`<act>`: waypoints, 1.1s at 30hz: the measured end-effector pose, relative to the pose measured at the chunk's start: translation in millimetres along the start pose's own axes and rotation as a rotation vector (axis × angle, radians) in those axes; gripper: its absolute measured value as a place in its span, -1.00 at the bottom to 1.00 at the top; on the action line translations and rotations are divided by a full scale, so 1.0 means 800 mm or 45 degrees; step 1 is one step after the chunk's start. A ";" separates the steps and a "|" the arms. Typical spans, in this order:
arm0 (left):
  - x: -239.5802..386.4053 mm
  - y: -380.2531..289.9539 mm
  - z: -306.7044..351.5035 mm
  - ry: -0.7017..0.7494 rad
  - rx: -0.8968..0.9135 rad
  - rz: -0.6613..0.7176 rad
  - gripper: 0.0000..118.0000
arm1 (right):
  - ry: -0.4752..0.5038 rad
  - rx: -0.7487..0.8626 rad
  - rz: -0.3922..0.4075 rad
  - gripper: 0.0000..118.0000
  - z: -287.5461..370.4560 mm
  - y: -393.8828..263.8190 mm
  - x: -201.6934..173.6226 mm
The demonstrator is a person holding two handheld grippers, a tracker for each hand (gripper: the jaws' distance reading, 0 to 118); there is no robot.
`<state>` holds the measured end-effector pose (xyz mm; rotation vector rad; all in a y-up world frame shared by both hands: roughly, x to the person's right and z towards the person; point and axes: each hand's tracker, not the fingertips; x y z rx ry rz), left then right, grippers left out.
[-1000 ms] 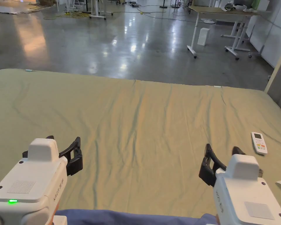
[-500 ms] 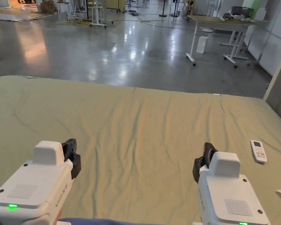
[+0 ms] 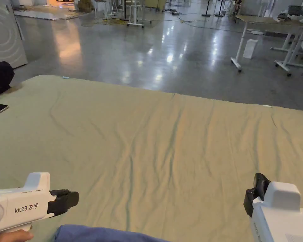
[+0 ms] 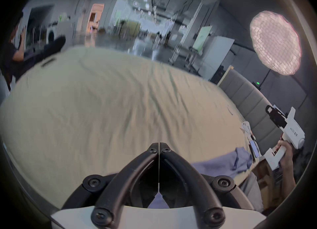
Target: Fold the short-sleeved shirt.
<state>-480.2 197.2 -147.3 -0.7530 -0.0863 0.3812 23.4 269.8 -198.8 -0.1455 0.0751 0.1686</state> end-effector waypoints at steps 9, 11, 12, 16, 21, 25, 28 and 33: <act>-0.105 -0.063 -0.035 -0.189 -0.339 0.358 0.65 | 0.006 -0.101 0.005 -1.00 -0.004 -0.026 0.002; -0.114 -0.072 -0.045 -0.173 -0.348 0.368 0.65 | 0.006 -0.114 0.011 -1.00 -0.005 -0.030 0.002; -0.129 -0.076 -0.054 -0.190 -0.350 0.388 0.65 | 0.007 -0.121 0.010 -1.00 -0.005 -0.031 0.002; -0.149 -0.081 -0.061 -0.381 -0.258 0.512 0.66 | 0.004 -0.138 0.016 -0.99 -0.002 -0.033 0.001; -0.152 -0.104 -0.083 -0.635 -0.268 0.734 0.64 | -0.005 -0.150 0.012 -1.00 0.003 -0.034 0.001; -0.147 -0.117 -0.103 -0.588 -0.260 0.687 0.35 | -0.008 -0.159 0.015 -0.99 0.003 -0.035 0.002; -0.122 -0.117 -0.102 -0.480 -0.304 0.518 -0.23 | -0.002 -0.164 0.017 -1.00 0.002 -0.037 0.001; -0.125 -0.111 -0.101 -0.395 -0.343 0.456 -0.75 | 0.014 -0.168 0.014 -1.00 0.001 -0.040 -0.004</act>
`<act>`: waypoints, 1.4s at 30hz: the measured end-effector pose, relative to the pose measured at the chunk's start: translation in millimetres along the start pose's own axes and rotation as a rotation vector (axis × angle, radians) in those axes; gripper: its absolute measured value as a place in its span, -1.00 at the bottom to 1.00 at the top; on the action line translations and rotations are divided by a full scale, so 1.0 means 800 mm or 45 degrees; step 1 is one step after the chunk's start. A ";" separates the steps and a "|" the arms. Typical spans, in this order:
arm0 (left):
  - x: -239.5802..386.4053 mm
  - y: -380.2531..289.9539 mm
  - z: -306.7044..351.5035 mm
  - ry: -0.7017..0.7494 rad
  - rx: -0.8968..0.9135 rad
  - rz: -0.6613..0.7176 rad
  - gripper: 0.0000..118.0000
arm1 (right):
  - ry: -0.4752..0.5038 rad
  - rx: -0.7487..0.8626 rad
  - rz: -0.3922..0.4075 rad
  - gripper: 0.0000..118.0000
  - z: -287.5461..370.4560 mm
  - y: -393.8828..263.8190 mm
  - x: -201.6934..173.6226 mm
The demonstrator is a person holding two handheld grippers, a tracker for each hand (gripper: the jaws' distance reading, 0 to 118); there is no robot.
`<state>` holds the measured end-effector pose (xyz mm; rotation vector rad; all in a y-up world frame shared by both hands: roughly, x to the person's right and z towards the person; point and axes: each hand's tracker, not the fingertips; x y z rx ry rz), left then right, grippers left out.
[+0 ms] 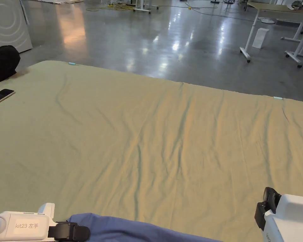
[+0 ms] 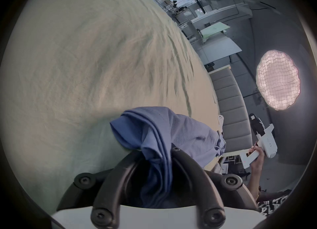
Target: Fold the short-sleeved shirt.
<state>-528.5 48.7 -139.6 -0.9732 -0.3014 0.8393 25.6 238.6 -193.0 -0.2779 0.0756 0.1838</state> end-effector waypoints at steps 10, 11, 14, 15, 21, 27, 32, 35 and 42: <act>0.067 0.014 0.033 0.076 -0.009 -0.084 -0.86 | 0.010 0.001 0.001 -1.00 0.001 0.001 0.002; 0.070 0.020 0.044 0.083 0.000 -0.110 -0.86 | 0.010 0.003 0.003 -1.00 0.001 0.001 0.003; 0.084 0.028 0.068 0.133 0.015 -0.128 -0.86 | 0.009 0.009 0.001 -1.00 0.001 0.002 0.006; 0.087 0.032 0.078 0.146 0.012 -0.139 -0.86 | 0.009 0.009 0.001 -1.00 0.000 0.002 0.007; 0.128 0.035 0.133 0.388 0.043 -0.192 -0.86 | 0.012 0.011 -0.003 -1.00 -0.002 0.000 0.013; 0.182 0.019 0.134 0.523 0.008 -0.267 -0.87 | 0.024 0.015 -0.016 -0.99 -0.001 -0.002 0.015; 0.238 0.000 0.110 0.420 -0.022 -0.299 -0.86 | 0.033 0.014 -0.032 -0.99 0.001 -0.006 0.018; 0.260 -0.007 0.085 0.329 -0.059 -0.310 -0.86 | 0.034 0.013 -0.044 -1.00 0.002 -0.010 0.024; 0.312 -0.036 -0.025 0.232 -0.182 -0.307 -0.87 | 0.015 0.000 -0.077 -1.00 0.007 -0.018 0.041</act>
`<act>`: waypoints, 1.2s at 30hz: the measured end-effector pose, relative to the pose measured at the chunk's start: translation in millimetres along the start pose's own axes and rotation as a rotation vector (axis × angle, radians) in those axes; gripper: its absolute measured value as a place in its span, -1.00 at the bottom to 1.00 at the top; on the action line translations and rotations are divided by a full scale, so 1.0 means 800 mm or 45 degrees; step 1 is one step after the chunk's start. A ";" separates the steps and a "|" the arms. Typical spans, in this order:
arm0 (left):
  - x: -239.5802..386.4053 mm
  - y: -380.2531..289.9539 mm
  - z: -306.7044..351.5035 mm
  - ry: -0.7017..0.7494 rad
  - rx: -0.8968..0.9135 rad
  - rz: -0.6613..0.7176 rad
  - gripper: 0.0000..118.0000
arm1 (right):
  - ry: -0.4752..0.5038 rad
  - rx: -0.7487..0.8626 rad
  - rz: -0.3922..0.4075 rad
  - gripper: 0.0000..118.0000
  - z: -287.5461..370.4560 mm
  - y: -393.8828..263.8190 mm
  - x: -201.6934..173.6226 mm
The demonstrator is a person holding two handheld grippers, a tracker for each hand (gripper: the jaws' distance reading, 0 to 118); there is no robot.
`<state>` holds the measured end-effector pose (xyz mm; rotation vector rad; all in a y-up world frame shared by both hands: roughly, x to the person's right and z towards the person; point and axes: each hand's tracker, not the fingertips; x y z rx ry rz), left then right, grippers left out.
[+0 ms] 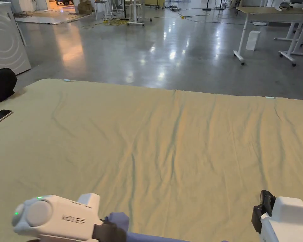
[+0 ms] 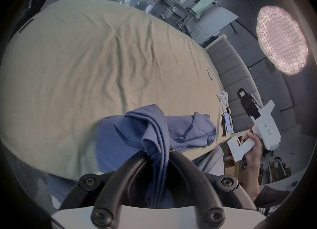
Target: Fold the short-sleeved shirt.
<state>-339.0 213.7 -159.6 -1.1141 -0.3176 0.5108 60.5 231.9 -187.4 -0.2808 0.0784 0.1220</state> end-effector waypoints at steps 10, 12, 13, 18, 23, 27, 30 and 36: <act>0.047 -0.011 -0.154 0.201 -0.182 0.055 -0.86 | -0.054 -0.024 -0.027 -1.00 0.010 -0.007 0.024; 0.048 -0.013 -0.168 0.209 -0.202 0.059 -0.86 | -0.064 -0.029 -0.029 -1.00 0.011 -0.008 0.027; 0.037 -0.009 -0.180 0.223 -0.204 0.064 -0.86 | -0.068 -0.033 -0.030 -1.00 0.011 -0.009 0.027; 0.037 -0.009 -0.195 0.260 -0.203 0.043 -0.80 | -0.070 -0.047 -0.036 -1.00 0.009 -0.014 0.027; 0.036 -0.003 -0.181 0.149 -0.185 0.084 -0.13 | -0.056 -0.050 -0.034 -1.00 0.005 -0.018 0.022; 0.043 0.001 -0.144 0.035 -0.110 0.093 0.02 | -0.051 -0.050 -0.019 -1.00 0.005 -0.017 0.021; 0.041 0.007 -0.109 -0.027 -0.030 0.111 0.02 | -0.054 -0.051 -0.017 -1.00 0.007 -0.017 0.023; 0.034 0.003 -0.077 0.067 0.066 0.002 -0.52 | -0.064 -0.060 -0.026 -1.00 0.008 -0.019 0.027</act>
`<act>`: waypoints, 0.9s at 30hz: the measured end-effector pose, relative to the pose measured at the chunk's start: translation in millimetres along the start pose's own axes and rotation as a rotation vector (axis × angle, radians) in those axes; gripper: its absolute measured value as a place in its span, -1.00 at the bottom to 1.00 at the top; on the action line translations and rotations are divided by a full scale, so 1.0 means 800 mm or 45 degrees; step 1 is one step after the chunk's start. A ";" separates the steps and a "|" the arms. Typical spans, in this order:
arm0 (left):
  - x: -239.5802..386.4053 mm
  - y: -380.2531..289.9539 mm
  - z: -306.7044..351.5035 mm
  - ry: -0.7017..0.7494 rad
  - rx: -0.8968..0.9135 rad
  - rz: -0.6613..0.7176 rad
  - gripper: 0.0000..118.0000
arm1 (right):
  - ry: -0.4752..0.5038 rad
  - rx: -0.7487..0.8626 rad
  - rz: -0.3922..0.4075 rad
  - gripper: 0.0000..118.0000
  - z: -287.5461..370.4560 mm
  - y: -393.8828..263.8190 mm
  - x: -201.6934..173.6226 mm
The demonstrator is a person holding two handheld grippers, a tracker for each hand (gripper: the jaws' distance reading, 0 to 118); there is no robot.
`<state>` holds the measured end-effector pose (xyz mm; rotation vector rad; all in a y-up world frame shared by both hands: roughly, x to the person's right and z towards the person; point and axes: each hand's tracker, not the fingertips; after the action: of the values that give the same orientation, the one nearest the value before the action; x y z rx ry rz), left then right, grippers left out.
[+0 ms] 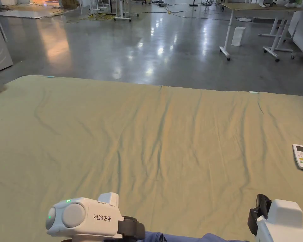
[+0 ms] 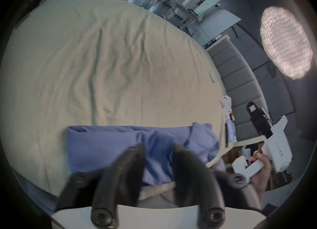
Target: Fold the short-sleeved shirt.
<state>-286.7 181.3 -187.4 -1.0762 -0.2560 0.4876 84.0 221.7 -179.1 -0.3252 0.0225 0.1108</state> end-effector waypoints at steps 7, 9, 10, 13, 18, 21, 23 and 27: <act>0.000 -0.027 -0.065 0.032 -0.100 -0.060 -0.72 | 0.007 -0.018 -0.006 -0.99 0.006 0.002 -0.003; 0.010 -0.025 -0.078 -0.028 -0.094 -0.041 -0.76 | 0.007 -0.023 -0.005 -1.00 0.007 0.002 -0.004; 0.013 -0.026 -0.084 -0.067 -0.076 -0.036 -0.76 | 0.008 -0.026 -0.004 -0.99 0.006 0.000 -0.003; 0.030 -0.026 -0.103 -0.084 -0.082 -0.035 -0.76 | 0.006 -0.029 -0.001 -1.00 0.005 -0.001 -0.003; 0.031 -0.026 -0.132 -0.041 -0.098 -0.011 -0.80 | 0.003 -0.031 -0.001 -0.99 0.004 -0.003 -0.002; 0.028 -0.025 -0.128 -0.044 -0.099 -0.009 -0.80 | 0.001 -0.034 0.001 -1.00 0.004 -0.003 -0.002; 0.029 -0.023 -0.118 -0.049 -0.101 -0.021 -0.80 | 0.003 -0.035 0.004 -1.00 0.002 -0.003 -0.003; 0.021 -0.014 -0.077 -0.146 -0.082 -0.035 -0.78 | 0.013 -0.032 0.016 -1.00 0.001 -0.002 -0.006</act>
<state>-242.9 136.9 -206.2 -1.1072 -0.3892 0.5204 79.3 219.9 -178.0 -0.3511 0.0333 0.1219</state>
